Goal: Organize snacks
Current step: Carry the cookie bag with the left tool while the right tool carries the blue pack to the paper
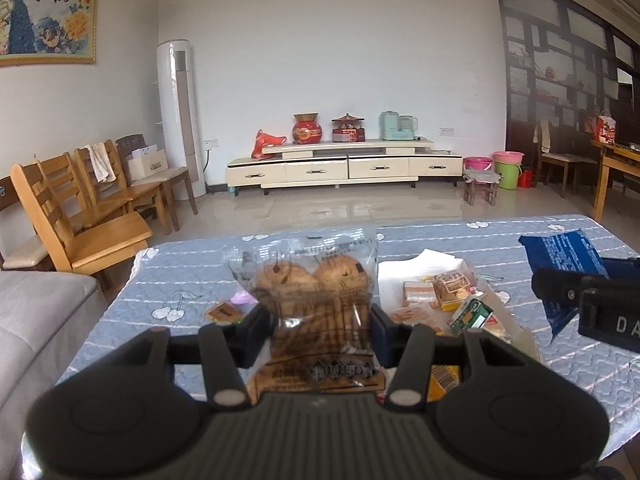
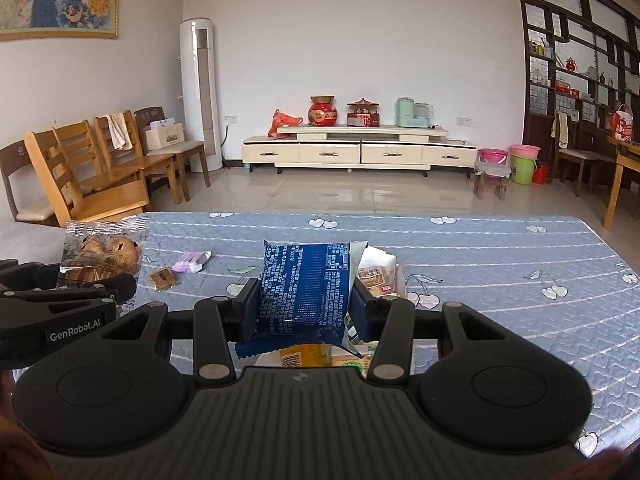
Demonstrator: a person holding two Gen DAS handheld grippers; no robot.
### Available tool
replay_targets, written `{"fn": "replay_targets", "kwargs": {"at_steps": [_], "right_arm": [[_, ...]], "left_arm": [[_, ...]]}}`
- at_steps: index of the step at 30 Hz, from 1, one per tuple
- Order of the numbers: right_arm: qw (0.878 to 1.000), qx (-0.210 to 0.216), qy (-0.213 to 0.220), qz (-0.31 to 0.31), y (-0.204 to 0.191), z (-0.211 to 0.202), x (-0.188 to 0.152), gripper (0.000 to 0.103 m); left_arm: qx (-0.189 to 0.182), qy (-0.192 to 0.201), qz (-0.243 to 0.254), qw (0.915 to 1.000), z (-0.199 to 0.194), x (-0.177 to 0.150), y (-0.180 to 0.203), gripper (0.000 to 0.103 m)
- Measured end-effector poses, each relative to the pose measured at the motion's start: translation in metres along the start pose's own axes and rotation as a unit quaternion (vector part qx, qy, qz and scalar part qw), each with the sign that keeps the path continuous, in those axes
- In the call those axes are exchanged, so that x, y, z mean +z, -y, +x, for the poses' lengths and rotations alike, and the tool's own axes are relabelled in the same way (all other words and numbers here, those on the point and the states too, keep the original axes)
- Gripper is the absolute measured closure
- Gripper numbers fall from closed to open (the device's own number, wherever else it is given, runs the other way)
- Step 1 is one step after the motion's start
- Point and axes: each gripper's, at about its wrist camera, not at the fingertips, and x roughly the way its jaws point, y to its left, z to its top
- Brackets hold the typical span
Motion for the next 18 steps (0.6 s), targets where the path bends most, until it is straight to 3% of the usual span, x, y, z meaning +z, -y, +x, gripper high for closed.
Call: {"fn": "replay_targets", "kwargs": {"at_steps": [18], "right_arm": [[0.999, -0.022, -0.005, 0.024, -0.002, 0.007, 0.003, 0.046]], "left_arm": [[-0.025, -0.006, 0.015, 0.9996, 0.017, 0.005, 0.016, 0.051]]}}
